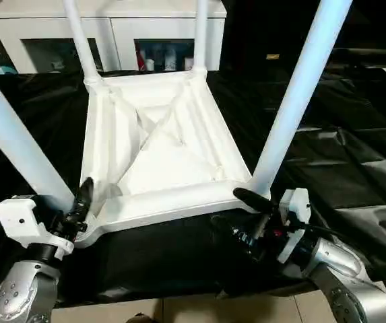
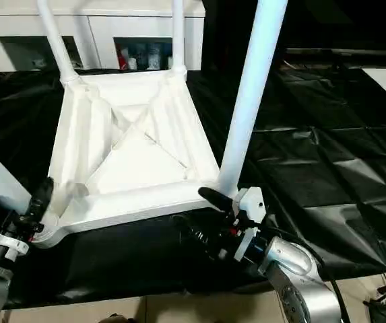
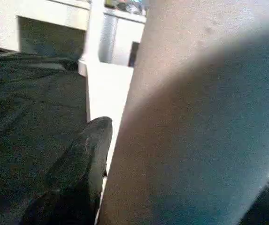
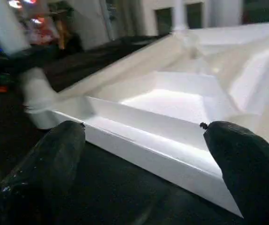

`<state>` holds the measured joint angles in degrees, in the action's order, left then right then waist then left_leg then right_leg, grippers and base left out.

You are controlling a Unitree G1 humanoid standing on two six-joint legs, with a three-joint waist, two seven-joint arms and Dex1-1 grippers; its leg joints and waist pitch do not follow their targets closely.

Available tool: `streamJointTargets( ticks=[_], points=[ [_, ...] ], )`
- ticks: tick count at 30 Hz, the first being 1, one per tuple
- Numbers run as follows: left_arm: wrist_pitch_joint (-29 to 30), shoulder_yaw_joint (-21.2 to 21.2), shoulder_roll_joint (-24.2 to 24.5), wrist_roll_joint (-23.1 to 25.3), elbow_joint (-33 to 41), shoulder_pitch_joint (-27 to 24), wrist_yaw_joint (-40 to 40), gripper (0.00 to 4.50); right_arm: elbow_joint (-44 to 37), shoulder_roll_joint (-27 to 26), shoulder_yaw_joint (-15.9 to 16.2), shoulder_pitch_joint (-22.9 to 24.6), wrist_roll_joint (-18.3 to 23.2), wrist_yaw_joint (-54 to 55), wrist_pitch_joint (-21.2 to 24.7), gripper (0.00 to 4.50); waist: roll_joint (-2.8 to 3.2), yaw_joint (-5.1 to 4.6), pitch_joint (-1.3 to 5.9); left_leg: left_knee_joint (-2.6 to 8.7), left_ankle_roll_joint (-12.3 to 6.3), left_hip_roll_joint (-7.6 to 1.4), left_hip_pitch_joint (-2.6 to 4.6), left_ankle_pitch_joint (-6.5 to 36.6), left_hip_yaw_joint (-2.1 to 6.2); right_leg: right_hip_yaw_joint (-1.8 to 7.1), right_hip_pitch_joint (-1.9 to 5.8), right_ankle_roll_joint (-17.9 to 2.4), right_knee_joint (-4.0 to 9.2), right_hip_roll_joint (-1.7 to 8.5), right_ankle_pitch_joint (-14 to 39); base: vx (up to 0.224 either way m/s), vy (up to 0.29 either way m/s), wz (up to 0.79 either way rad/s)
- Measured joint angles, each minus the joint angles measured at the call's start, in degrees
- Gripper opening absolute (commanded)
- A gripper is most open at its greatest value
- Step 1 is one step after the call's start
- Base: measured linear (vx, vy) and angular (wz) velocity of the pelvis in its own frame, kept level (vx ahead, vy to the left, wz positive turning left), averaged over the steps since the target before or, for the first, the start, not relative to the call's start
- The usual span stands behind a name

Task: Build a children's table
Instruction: Flip table

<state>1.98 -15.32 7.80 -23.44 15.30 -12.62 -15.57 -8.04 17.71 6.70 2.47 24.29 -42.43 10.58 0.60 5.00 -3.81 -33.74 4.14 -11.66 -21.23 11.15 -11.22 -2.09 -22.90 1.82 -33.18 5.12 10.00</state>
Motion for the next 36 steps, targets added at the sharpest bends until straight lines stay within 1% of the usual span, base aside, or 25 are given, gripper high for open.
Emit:
streamJointTargets(
  ticks=[2, 5, 8, 13, 17, 19, 22, 24, 26, 28, 30, 33, 35, 36],
  points=[
    [-0.68, 0.02, -0.3, 0.4, 0.01, -0.43, 0.19, 2.58, 0.4, 0.0, -0.22, 0.1, -0.49, 0.66, -0.17, 4.5, 0.03, -0.01, 0.02, 0.0, 0.0, -0.01, 0.02, 0.0, 0.0, -0.01, 0.0, -0.01, -0.02, 0.0, -0.01, 0.0, 0.0, 0.0],
    [-0.91, 0.99, -1.26, 0.73, 0.06, -0.65, 0.06, 2.31, 1.45, 0.01, -0.33, 0.15, -2.11, 1.55, -1.1, 4.5, 0.17, 0.05, 0.18, -0.01, 0.0, -0.01, 0.03, 0.0, -0.01, -0.01, 0.03, 0.0, -0.01, 0.0, -0.01, 0.0, 0.0, 0.0],
    [-1.19, 2.73, -1.67, 2.7, 0.05, -0.32, 0.17, 2.29, 2.53, -0.61, -0.36, 0.15, -3.56, 3.76, -1.59, 4.5, 0.19, 0.27, 0.23, -0.02, -0.01, 0.0, 0.02, -0.01, -0.01, -0.02, 0.05, 0.0, -0.03, 0.02, 0.0, 0.0, 0.0, 0.0],
    [-1.93, 4.51, -4.05, 3.87, -0.82, 1.32, 0.36, 2.21, 2.41, -0.88, -0.15, 0.26, -3.34, 2.73, -1.2, 4.5, -0.27, 0.32, 0.31, -0.09, -0.02, 0.0, -0.04, -0.02, -0.07, 0.01, 0.05, 0.25, -0.05, 0.07, 0.12, 0.0, 0.0, 0.0],
    [-2.41, 4.33, -6.2, 3.88, -1.82, 2.73, 0.2, 2.21, 2.44, -0.69, -0.05, 0.48, -3.1, 2.16, -1.12, 4.5, -0.35, 0.28, 0.3, -0.13, -0.03, 0.01, -0.12, -0.02, -0.1, 0.01, -0.01, 0.26, -0.07, 0.1, 0.1, 0.0, 0.0, 0.0],
    [-2.38, 3.63, -7.96, 2.61, -3.18, 4.63, 0.38, 2.21, 2.45, -1.21, -0.09, 0.28, -2.38, 2.76, -0.6, 4.5, -0.36, 0.3, 0.29, -0.14, -0.04, 0.0, -0.16, -0.03, -0.1, 0.0, -0.08, 0.24, -0.17, 0.11, 0.09, 0.0, 0.0, 0.0],
    [-2.37, 2.96, -11.13, -1.79, -4.17, 6.66, 0.99, 2.21, 2.45, -2.0, -0.45, 0.1, -1.82, 3.8, 0.64, 4.5, -0.47, 0.09, 0.25, -0.21, -0.04, 0.0, -0.19, -0.03, -0.1, 0.02, -0.16, 0.15, -0.29, 0.1, 0.04, 0.0, 0.0, 0.0],
    [-2.36, 2.8, -11.64, -4.52, -4.34, 6.9, 1.06, 2.21, 2.46, -2.73, -0.94, 0.04, -1.55, 4.95, 1.52, 4.5, -0.61, -0.04, 0.26, -0.21, -0.04, -0.03, -0.22, -0.03, -0.1, 0.0, -0.2, 0.07, -0.29, 0.07, 0.0, 0.0, 0.0, 0.0],
    [-2.36, 2.75, -11.66, -5.63, -4.34, 7.07, 1.23, 2.2, 2.52, -3.06, -1.46, -0.04, -1.46, 5.3, 2.08, 4.5, -0.63, -0.15, 0.26, -0.21, -0.04, -0.04, -0.25, -0.03, -0.1, 0.0, -0.23, 0.07, -0.28, 0.06, 0.02, 0.0, 0.0, 0.0],
    [-2.35, 2.35, -11.71, -5.67, -4.36, 7.38, 1.38, 2.17, 3.41, -4.13, -2.02, -1.07, -1.09, 6.28, 2.76, 4.5, -0.65, -0.3, 0.26, -0.21, -0.04, -0.04, -0.28, -0.02, -0.1, 0.0, -0.25, 0.06, -0.26, 0.06, 0.02, 0.0, 0.0, 0.0],
    [-2.34, 2.16, -11.73, -4.98, -4.38, 7.52, 1.35, 2.16, 4.15, -5.26, -2.04, -2.31, 0.16, 6.75, 3.03, 4.5, -0.59, -0.48, 0.24, -0.21, -0.04, -0.04, -0.31, -0.02, -0.11, 0.0, -0.29, 0.06, -0.27, 0.06, 0.02, 0.0, 0.0, 0.0],
    [-2.34, 1.95, -11.74, -4.31, -4.42, 7.7, 1.18, 2.16, 4.8, -7.35, -2.21, -4.54, 1.95, 7.28, 4.04, 4.5, -0.57, -0.37, 0.23, -0.21, -0.04, -0.05, -0.32, -0.03, -0.11, -0.01, -0.29, 0.05, -0.27, 0.06, 0.02, 0.0, 0.0, 0.0],
    [-2.35, 1.98, -11.74, -4.31, -4.63, 7.78, 1.12, 2.16, 5.83, -9.11, -3.08, -6.34, 2.93, 8.45, 4.86, 4.5, -0.57, -0.36, 0.23, -0.23, -0.04, -0.05, -0.31, -0.03, -0.11, 0.0, -0.28, 0.04, -0.28, 0.07, 0.02, 0.0, 0.0, 0.0],
    [-2.35, 2.08, -11.74, -4.32, -4.83, 7.88, 1.04, 2.16, 7.1, -10.63, -4.28, -7.83, 3.68, 9.68, 5.57, 4.5, -0.57, -0.34, 0.23, -0.25, -0.04, -0.05, -0.32, -0.03, -0.11, 0.0, -0.28, 0.03, -0.28, 0.07, 0.01, 0.0, 0.0, 0.0]
  ],
)
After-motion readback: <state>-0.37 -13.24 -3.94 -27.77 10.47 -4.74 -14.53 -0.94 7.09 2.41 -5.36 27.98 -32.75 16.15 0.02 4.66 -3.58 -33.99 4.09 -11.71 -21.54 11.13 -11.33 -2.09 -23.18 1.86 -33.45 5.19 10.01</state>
